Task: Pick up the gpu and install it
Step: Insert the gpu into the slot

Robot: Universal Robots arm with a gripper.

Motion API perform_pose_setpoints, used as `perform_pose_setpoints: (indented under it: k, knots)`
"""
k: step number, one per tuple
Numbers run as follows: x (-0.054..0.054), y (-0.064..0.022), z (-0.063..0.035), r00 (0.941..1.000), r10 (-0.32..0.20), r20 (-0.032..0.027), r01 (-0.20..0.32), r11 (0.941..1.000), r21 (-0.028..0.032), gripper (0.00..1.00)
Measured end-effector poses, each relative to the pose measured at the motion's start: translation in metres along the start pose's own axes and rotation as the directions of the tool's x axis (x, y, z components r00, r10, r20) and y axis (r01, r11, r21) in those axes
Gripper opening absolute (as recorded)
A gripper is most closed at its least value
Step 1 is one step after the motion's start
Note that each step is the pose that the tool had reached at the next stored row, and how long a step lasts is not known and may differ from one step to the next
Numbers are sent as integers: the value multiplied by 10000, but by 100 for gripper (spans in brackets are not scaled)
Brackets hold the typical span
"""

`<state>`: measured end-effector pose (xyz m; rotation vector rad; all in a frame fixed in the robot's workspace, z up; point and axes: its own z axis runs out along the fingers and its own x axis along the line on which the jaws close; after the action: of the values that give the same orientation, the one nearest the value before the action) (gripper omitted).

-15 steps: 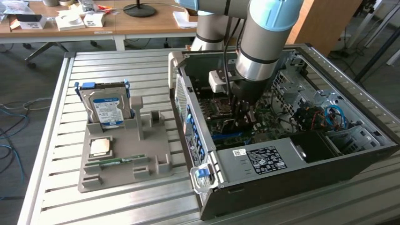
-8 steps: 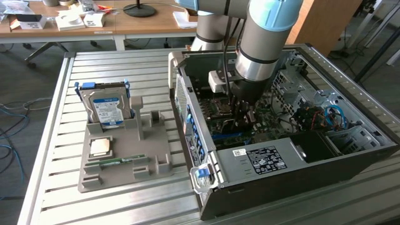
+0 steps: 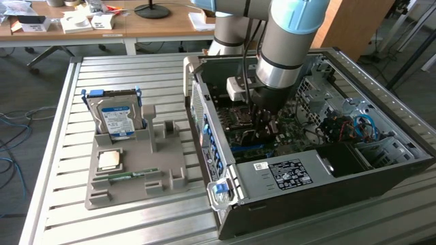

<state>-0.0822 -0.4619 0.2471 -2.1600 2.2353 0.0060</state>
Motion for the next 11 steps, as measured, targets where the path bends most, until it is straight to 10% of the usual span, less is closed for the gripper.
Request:
perform_pose_setpoints:
  k: [11]
  knots:
    - [1,3,6,10000,-2,-1,2,10000,-3,26]
